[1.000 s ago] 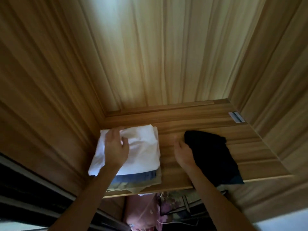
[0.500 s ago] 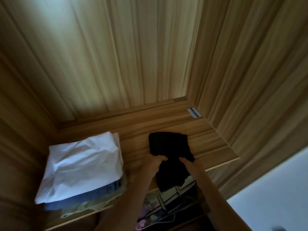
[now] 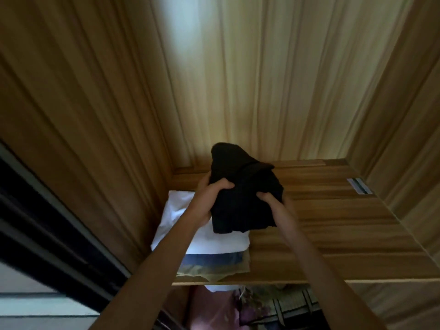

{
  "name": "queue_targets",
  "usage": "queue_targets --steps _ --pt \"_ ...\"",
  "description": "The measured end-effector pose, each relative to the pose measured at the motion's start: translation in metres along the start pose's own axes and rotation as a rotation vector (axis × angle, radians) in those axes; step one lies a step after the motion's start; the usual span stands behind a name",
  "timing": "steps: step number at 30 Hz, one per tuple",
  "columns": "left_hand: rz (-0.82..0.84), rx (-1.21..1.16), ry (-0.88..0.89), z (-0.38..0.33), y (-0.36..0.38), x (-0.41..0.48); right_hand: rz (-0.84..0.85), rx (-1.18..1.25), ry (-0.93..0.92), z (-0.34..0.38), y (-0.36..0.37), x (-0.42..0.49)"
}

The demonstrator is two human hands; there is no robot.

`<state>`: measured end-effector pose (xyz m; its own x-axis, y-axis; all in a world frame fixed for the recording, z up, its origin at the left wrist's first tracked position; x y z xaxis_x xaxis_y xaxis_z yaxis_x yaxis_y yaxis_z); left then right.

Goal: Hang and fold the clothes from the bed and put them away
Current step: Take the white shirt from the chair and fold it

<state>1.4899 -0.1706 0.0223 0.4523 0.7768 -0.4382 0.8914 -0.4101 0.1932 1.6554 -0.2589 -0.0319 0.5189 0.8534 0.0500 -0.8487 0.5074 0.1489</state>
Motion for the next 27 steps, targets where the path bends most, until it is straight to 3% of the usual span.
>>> queue_targets --steps 4,8,10,13,14,16,17,18,20,22,24,27 --pt "0.039 -0.183 0.110 0.003 -0.056 -0.034 0.224 -0.124 -0.092 0.028 0.061 0.009" --pt "0.098 -0.368 -0.064 0.070 -0.077 -0.036 0.325 -0.335 -0.135 0.028 0.079 0.039" --pt "-0.097 -0.401 -0.283 0.115 -0.100 -0.029 0.257 -0.457 -0.141 0.011 0.067 0.056" --pt "-0.380 -0.009 -0.462 0.148 -0.130 -0.036 0.107 -0.531 -0.135 -0.013 0.044 0.058" --pt "-0.536 0.183 -0.440 0.144 -0.148 -0.041 0.085 -0.504 -0.146 -0.015 0.043 0.049" --pt "-0.882 0.578 -0.233 0.107 -0.173 -0.062 0.079 -0.428 -0.081 -0.032 0.044 0.022" --pt "-0.984 0.611 -0.122 0.090 -0.176 -0.073 0.091 -0.398 -0.012 -0.044 0.047 0.004" --pt "-1.006 0.588 -0.049 0.082 -0.177 -0.077 0.105 -0.391 0.066 -0.058 0.052 -0.015" --pt "-0.874 0.567 0.014 0.082 -0.172 -0.061 0.125 -0.406 0.122 -0.082 0.063 -0.050" --pt "-0.779 0.520 -0.078 0.106 -0.169 -0.032 0.127 -0.527 0.133 -0.096 0.068 -0.071" --pt "-0.838 0.440 -0.259 0.143 -0.173 -0.017 0.104 -0.589 0.136 -0.107 0.066 -0.075" --pt "-0.956 0.379 -0.313 0.158 -0.167 -0.008 0.107 -0.554 0.123 -0.119 0.064 -0.056"
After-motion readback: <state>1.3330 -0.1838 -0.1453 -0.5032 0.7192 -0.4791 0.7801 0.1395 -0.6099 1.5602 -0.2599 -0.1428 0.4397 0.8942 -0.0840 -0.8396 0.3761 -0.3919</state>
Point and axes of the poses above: each hand's wrist, its own x-axis towards the middle knuckle, its own y-axis out of the palm, z = x × y, the point moved 10 cm from there along x, towards the middle knuckle, and after that the axes turned 15 degrees about -y, right-handed, at the moved point
